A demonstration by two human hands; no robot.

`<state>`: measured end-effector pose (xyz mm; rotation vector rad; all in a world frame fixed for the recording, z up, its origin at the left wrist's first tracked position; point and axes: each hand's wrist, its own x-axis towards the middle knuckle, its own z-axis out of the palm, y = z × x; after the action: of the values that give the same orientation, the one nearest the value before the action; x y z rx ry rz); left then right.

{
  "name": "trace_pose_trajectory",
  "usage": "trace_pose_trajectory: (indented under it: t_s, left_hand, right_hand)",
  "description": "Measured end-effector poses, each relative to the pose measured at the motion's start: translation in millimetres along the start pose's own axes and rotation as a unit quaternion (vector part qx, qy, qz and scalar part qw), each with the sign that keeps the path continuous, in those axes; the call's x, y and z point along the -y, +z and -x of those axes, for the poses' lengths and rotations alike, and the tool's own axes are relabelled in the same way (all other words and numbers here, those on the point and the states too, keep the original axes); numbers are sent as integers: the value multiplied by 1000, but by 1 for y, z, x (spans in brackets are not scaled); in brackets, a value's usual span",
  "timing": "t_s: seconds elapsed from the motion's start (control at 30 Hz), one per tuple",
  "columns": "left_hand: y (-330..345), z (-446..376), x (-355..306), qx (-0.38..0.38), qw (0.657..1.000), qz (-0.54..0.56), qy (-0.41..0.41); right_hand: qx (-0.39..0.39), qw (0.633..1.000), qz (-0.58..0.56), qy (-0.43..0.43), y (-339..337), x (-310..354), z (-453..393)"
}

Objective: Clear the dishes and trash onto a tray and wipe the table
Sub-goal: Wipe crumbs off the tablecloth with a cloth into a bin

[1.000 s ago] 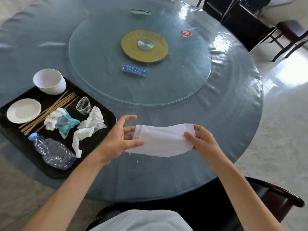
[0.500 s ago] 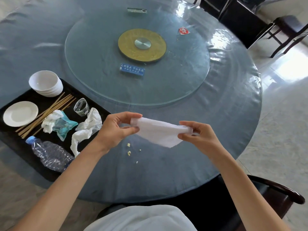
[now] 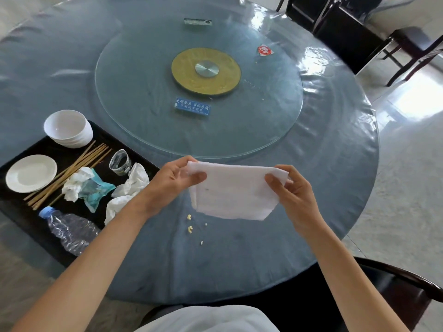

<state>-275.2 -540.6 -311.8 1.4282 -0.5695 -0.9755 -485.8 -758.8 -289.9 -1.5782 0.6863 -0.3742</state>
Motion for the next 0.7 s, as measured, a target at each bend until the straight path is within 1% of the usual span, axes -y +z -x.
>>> trace_pose_trajectory:
  t_s: [0.03,0.07,0.1,0.13,0.2,0.23,0.3,0.37,0.47,0.53,0.6,0.7]
  left_hand:
    - [0,-2,3,25,996,80,-25]
    - [3,-4,8,46,989,129,-63]
    - [6,-4,13,64,984,132,-105]
    - [10,-4,18,81,982,96,-137]
    - [16,-4,29,112,978,18,-175]
    - [18,-5,32,108,977,4,-186]
    - [21,-6,34,66,975,26,-209]
    - [23,-6,36,35,970,60,-232]
    - [24,-6,43,10,966,77,-245]
    - [25,-3,43,5,965,90,-245]
    - [25,-1,43,14,969,64,-238]
    - [25,6,42,51,974,-46,-214]
  right_hand:
    - [-7,1000,-16,14,4,1,-1]
    - [-19,999,-28,40,7,1,-3]
    - [-37,996,-39,72,10,-2,-6]
    - [-53,992,-46,106,13,-6,-9]
    - [-67,979,-67,179,10,-20,-15]
    - [-69,968,-88,222,6,-27,-17]
    - [-51,943,-122,305,-6,-37,-17]
    - [0,928,-120,353,-14,-43,-11]
    - [90,929,-42,356,-18,-50,3]
    - [128,926,18,356,-16,-53,16]
    - [137,932,69,327,-10,-55,28]
    - [102,952,110,265,-2,-61,41]
